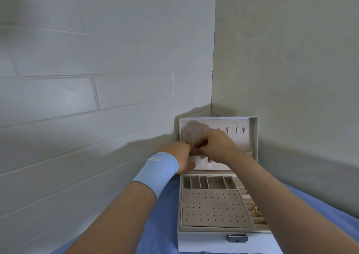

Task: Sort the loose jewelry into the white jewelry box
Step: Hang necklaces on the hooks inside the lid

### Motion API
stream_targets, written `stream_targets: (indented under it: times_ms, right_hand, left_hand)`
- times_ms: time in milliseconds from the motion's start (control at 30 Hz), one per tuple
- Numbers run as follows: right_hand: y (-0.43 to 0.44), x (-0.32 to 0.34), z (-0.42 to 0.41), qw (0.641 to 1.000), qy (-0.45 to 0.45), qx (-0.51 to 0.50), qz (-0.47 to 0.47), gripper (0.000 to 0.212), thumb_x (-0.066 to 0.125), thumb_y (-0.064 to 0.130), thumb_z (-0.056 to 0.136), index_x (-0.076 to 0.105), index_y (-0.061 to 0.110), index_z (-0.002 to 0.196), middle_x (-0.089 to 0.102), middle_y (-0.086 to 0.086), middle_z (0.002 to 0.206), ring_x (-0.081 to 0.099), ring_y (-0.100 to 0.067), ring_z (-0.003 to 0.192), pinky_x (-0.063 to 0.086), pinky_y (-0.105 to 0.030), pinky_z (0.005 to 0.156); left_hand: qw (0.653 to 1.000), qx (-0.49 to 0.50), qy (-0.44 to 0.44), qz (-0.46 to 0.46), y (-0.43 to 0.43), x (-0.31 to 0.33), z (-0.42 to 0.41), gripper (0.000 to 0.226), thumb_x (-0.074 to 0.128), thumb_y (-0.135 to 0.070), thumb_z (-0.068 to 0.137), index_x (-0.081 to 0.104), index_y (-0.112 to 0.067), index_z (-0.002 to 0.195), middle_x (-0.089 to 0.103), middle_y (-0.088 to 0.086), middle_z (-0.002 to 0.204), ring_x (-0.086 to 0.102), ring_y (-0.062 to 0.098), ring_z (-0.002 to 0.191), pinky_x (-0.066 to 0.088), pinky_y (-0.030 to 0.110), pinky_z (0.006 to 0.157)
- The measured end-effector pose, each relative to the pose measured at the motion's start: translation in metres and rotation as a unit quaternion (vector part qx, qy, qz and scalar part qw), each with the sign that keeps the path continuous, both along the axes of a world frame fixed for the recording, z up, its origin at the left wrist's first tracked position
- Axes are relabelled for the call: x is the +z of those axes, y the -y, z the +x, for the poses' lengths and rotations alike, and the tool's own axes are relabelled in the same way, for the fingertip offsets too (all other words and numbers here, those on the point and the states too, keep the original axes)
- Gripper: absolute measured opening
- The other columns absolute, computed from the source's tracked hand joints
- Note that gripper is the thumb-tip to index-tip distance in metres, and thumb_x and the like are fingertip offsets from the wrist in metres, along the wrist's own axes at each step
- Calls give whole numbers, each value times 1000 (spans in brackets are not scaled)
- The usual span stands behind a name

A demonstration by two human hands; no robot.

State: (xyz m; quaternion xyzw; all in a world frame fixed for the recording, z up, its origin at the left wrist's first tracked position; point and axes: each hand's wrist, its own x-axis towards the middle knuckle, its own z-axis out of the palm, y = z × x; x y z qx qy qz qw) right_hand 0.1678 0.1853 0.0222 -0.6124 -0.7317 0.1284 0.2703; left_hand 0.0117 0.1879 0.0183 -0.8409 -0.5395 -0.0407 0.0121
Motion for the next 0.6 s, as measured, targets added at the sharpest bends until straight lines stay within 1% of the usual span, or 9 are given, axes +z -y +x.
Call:
stream_targets:
  times_ms: [67, 100, 167, 233, 300, 367, 467, 533, 600]
  right_hand:
    - [2, -1, -3, 1000, 27, -14, 0, 15, 65, 19, 80, 78, 25, 78, 73, 8, 65, 67, -9, 47, 62, -35, 66]
    - [4, -2, -4, 999, 39, -9, -16, 15, 64, 19, 81, 78, 26, 80, 74, 7, 69, 68, -9, 47, 62, -36, 69]
    - [6, -3, -6, 998, 42, 21, -50, 22, 59, 12, 84, 77, 25, 85, 75, 4, 83, 69, -13, 49, 60, -38, 77]
    - [10, -2, -3, 998, 36, 27, -41, 27, 54, 9, 88, 76, 25, 90, 73, 5, 93, 70, -15, 50, 59, -40, 79]
    - [14, 3, 2, 999, 35, -8, 6, 29, 54, 10, 90, 77, 26, 100, 73, 10, 101, 70, -14, 53, 60, -35, 76]
    - [23, 7, 6, 999, 20, -27, 28, 28, 56, 11, 93, 75, 24, 108, 72, 11, 106, 68, -10, 53, 57, -27, 73]
    - [45, 15, 10, 1000, -7, -6, 19, 22, 63, 12, 94, 76, 20, 109, 73, 8, 105, 61, 0, 58, 51, -18, 65]
    - [65, 22, 12, 1000, -15, 9, 9, 17, 67, 13, 92, 78, 21, 102, 74, 9, 96, 59, 2, 59, 47, -16, 61]
    - [89, 26, 17, 999, -35, 25, -12, 15, 69, 12, 89, 78, 24, 89, 74, 10, 82, 58, 2, 53, 48, -18, 57]
  left_hand:
    - [1000, 5, 8, -4, 0, 0, -1, 40, 61, -39, 86, 61, -30, 124, 56, -3, 126, 59, 24, 111, 50, 37, 92]
    - [1000, 5, 15, -10, 0, -1, -2, 40, 61, -40, 85, 62, -29, 124, 56, -3, 126, 59, 24, 110, 50, 37, 92]
    - [999, 4, 30, -22, 2, -3, -2, 39, 62, -40, 84, 63, -30, 122, 56, -4, 127, 59, 24, 110, 49, 38, 93]
    - [999, 0, 45, -26, 6, -2, -4, 44, 62, -40, 85, 60, -32, 129, 53, -4, 132, 57, 24, 113, 48, 38, 95]
    - [998, -2, 62, -20, 11, 1, -8, 48, 61, -39, 88, 55, -30, 135, 48, -5, 137, 56, 23, 117, 46, 36, 96]
    - [997, -3, 77, -5, 21, 5, -11, 46, 59, -39, 91, 53, -29, 135, 44, -6, 140, 54, 22, 120, 44, 34, 97]
    - [994, -7, 108, 24, 42, 10, -10, 38, 58, -39, 92, 57, -31, 129, 47, -6, 133, 55, 20, 115, 45, 35, 95]
    - [989, -15, 139, 40, 60, 12, -7, 30, 59, -38, 91, 61, -32, 121, 52, -7, 122, 56, 17, 103, 47, 34, 90]
    - [984, -29, 173, 36, 81, 13, -3, 20, 59, -38, 91, 62, -32, 110, 57, -9, 109, 58, 14, 94, 48, 33, 86]
